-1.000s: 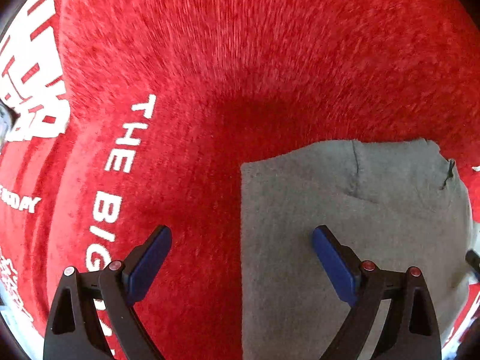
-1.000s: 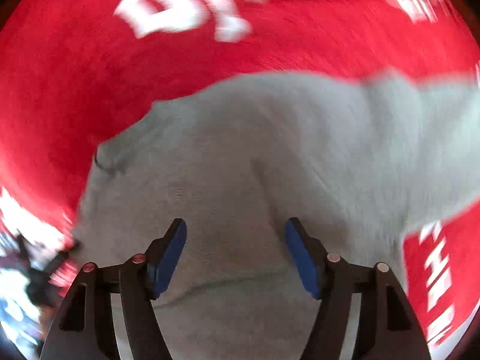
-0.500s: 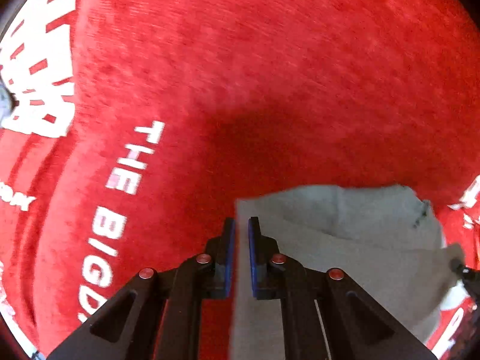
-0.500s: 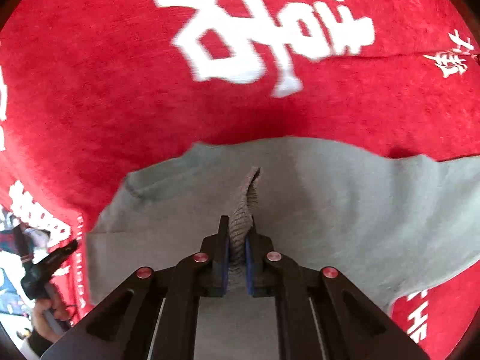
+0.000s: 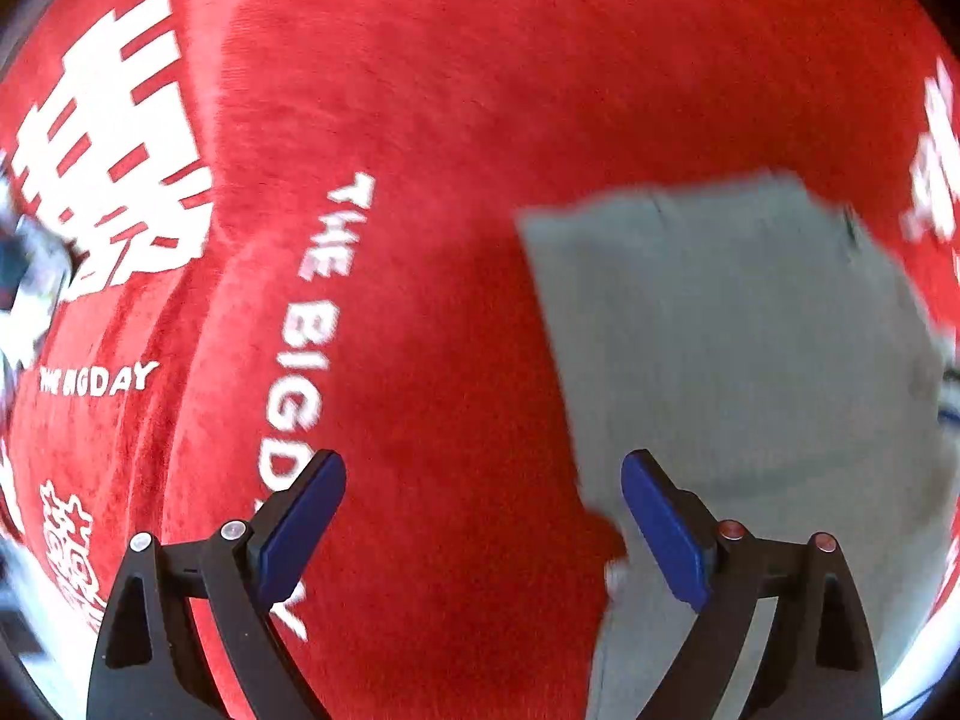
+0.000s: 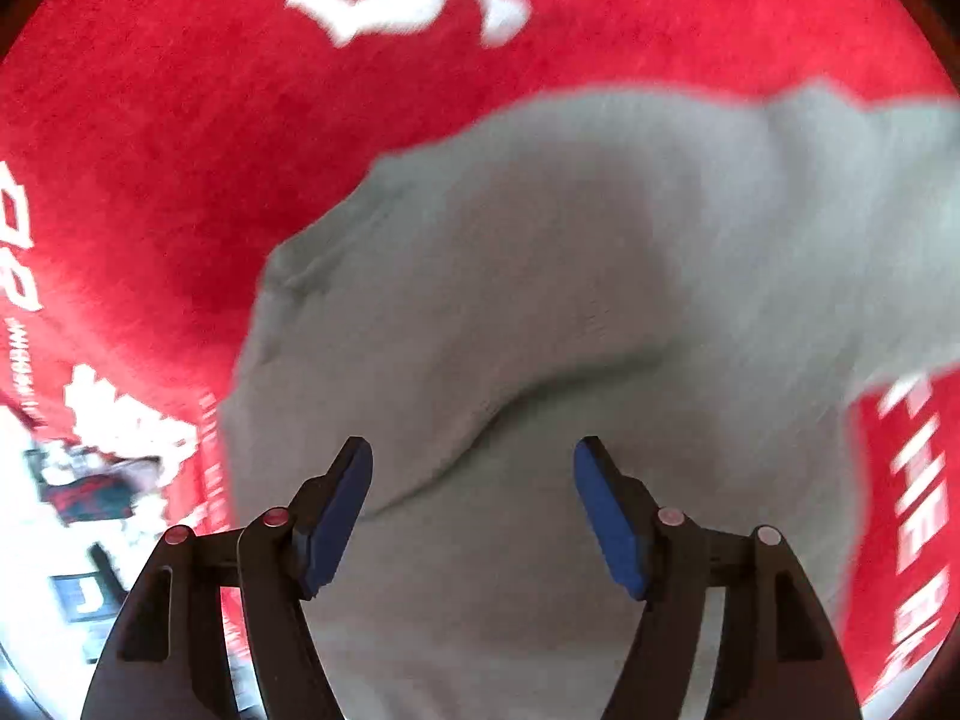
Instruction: Fold small clothes
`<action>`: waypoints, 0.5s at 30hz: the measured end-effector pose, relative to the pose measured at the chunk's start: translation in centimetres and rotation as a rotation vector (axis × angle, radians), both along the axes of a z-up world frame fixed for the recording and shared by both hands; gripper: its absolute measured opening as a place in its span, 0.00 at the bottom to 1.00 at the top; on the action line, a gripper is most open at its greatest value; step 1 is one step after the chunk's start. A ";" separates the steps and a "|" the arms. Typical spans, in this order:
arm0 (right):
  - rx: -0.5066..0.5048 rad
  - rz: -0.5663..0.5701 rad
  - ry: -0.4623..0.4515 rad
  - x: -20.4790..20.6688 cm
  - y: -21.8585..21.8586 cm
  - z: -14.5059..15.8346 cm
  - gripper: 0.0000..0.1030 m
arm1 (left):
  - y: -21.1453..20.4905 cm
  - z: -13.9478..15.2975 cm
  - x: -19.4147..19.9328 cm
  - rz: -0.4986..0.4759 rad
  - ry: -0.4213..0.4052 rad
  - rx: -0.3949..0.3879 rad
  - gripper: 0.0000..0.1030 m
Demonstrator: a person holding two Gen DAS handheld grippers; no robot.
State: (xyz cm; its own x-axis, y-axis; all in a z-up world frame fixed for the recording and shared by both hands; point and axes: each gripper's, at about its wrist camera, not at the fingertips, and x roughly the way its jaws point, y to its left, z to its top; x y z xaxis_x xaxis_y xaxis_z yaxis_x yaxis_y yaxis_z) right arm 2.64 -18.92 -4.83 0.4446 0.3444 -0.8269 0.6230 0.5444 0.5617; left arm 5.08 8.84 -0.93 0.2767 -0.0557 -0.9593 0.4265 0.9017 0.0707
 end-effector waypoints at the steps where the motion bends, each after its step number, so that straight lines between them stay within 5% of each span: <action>1: 0.056 0.002 -0.010 0.0 0.8 -0.4 0.72 | -0.5 -0.9 -0.6 -0.035 0.011 0.025 0.91; 7: 0.085 -0.015 -0.038 3.5 4.1 -2.0 0.72 | -2.4 -3.3 -1.0 0.000 0.020 0.052 0.91; 8: 0.078 -0.021 -0.039 4.5 4.3 -2.4 0.63 | -2.6 -3.4 -1.0 0.008 0.008 0.068 0.91; 9: 0.077 -0.025 -0.044 5.0 4.4 -2.3 0.22 | -2.6 -3.4 -0.8 0.028 -0.031 0.096 0.91; 10: 0.089 -0.017 -0.050 5.5 4.6 -2.4 0.05 | -2.3 -3.1 -0.7 0.041 -0.047 0.097 0.91; 15: 0.075 0.069 -0.018 5.1 5.9 -2.1 0.09 | 1.0 -3.6 0.8 0.113 -0.064 0.055 0.91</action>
State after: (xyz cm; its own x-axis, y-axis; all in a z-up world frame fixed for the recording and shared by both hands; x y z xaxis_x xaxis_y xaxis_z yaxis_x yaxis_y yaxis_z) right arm 7.72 -12.99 -6.94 0.4321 0.4352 -0.7899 0.5747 0.5421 0.6131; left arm 5.90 9.85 -4.56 0.3393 0.0312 -0.9402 0.3153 0.9379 0.1449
